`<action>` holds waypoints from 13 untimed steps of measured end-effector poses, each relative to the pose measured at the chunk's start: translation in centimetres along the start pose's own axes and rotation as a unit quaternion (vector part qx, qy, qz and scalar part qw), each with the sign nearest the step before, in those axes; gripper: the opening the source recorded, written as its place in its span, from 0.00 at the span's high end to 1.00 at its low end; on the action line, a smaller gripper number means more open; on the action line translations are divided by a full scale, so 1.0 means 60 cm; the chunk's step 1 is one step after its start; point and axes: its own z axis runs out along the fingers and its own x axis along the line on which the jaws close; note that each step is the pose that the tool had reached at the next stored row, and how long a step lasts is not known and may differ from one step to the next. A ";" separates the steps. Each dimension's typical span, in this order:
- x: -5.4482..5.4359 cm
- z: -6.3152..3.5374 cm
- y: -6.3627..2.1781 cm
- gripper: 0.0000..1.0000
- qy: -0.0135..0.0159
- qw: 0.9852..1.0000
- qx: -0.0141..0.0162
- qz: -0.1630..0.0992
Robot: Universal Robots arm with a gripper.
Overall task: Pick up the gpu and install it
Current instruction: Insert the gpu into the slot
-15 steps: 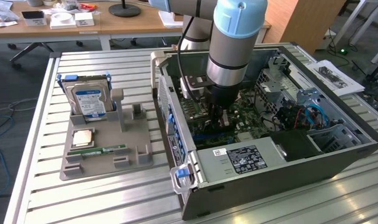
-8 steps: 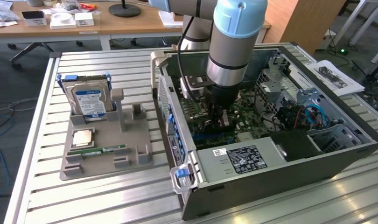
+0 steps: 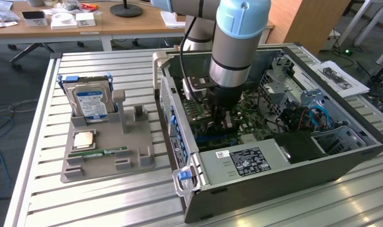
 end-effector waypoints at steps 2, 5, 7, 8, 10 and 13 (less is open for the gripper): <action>0.000 0.001 0.000 0.73 0.000 1.000 0.000 0.000; 0.000 0.002 0.000 0.73 0.000 1.000 0.001 0.000; 0.000 0.002 0.000 0.73 0.000 1.000 0.001 0.000; 0.000 0.002 0.001 0.73 0.000 1.000 0.001 0.000; 0.000 0.002 0.002 0.73 0.000 1.000 0.001 0.000; 0.000 0.002 0.004 0.73 0.000 1.000 0.002 0.000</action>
